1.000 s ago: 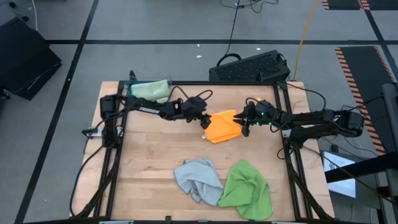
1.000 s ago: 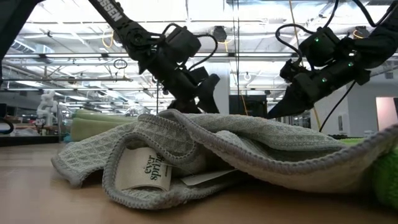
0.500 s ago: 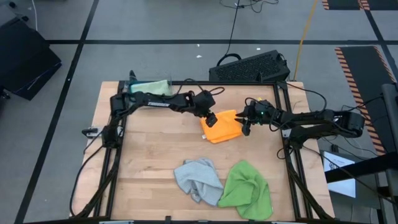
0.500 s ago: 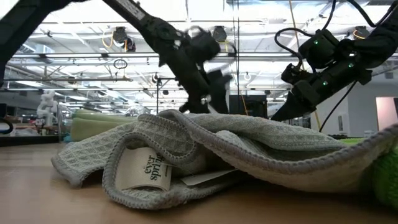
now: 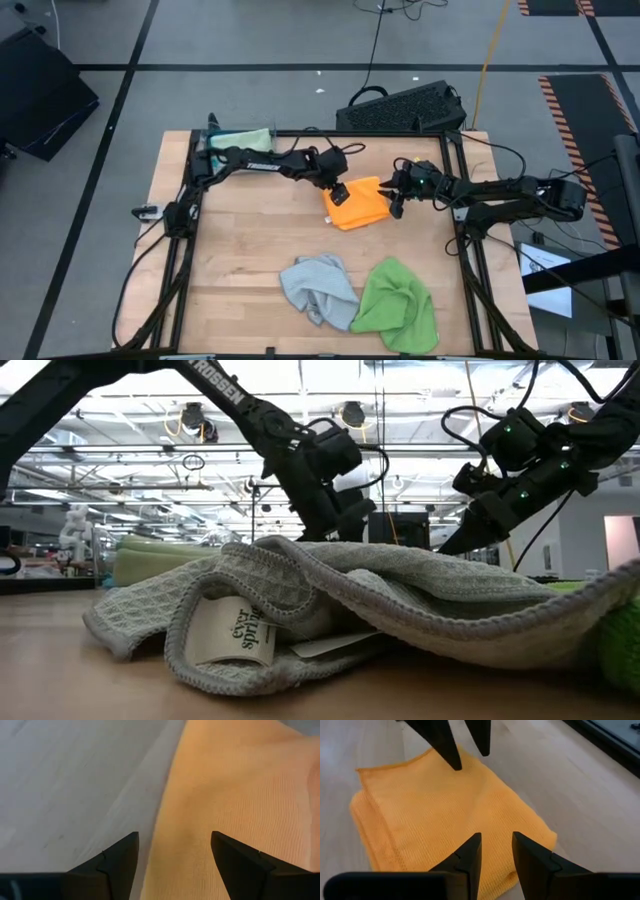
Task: Fold microfiber towels
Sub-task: Stack the orange microfiber cloth on top of the light green microfiber cloth
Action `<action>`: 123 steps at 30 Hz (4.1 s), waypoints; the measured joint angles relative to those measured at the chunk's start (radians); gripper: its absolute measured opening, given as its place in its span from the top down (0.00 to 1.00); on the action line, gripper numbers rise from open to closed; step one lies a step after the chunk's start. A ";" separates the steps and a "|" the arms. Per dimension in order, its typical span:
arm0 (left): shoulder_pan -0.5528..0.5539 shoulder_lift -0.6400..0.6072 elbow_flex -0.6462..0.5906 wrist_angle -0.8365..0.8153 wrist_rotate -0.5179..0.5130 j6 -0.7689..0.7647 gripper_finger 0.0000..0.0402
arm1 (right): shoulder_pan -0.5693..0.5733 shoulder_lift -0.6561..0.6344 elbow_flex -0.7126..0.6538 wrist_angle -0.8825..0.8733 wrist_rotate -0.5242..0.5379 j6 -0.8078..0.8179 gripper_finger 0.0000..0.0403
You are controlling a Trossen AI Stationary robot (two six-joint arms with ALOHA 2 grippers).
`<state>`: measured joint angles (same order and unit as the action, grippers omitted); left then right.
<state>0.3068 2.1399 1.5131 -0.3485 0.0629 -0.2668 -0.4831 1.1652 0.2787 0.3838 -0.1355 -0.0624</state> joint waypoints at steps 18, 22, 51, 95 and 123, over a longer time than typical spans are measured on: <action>-0.039 0.032 -0.002 -0.064 0.050 0.184 0.79 | -0.001 0.000 0.102 -0.038 -0.052 -0.027 0.74; -0.062 0.032 -0.002 -0.070 0.040 0.206 0.88 | -0.016 0.000 0.186 -0.163 -0.076 -0.071 0.71; -0.053 0.002 0.004 -0.014 0.094 0.103 0.38 | -0.126 0.391 0.410 -0.297 -0.287 -0.146 0.59; -0.238 -0.063 0.001 -0.117 -0.433 0.788 0.97 | -0.110 0.375 0.412 -0.263 -0.421 -0.277 0.41; -0.169 -0.167 0.003 -0.239 -0.263 0.441 0.40 | 0.073 0.377 0.412 -0.344 -0.100 -0.382 0.99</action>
<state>0.1373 1.9732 1.5166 -0.5877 -0.1996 0.1742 -0.4100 1.5421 0.6910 0.0402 -0.2358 -0.4442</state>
